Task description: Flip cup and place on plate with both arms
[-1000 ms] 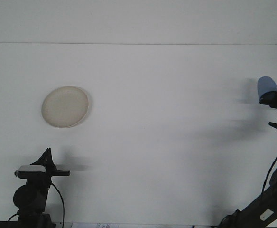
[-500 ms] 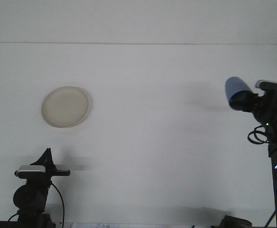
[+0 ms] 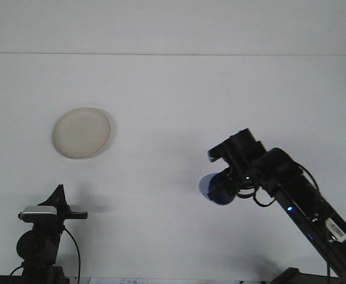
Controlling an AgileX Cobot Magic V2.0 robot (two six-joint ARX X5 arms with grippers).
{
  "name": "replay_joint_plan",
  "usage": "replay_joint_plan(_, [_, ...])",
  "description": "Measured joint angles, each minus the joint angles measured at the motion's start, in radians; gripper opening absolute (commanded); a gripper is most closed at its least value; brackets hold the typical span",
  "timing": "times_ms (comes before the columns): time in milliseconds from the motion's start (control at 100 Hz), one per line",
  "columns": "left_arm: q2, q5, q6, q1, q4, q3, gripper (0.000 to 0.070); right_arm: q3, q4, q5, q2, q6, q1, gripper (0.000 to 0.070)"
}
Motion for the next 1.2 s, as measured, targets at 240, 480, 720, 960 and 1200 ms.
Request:
replay_joint_plan(240, [0.0,0.0,0.0,0.0,0.0,0.0,0.0015,0.001,-0.009,0.0,0.179,0.0,0.169,0.0003])
replay_joint_plan(480, [0.0,0.0,0.0,0.0,0.0,0.0,0.0015,0.001,-0.02,0.001,0.263,0.0,0.24,0.0094])
replay_joint_plan(720, [0.0,0.0,0.0,0.0,0.0,0.0,0.0015,0.014,-0.016,0.001,0.264,-0.001,0.245,0.0474])
replay_joint_plan(960, [0.0,0.0,0.0,0.0,0.0,0.0,0.0015,0.032,0.006,0.003,0.158,-0.018,0.245,0.0474])
replay_joint_plan(1200, [0.0,0.0,0.0,0.0,0.0,0.0,0.0015,0.03,0.116,0.085,-0.174,-0.008,0.245,0.0473])
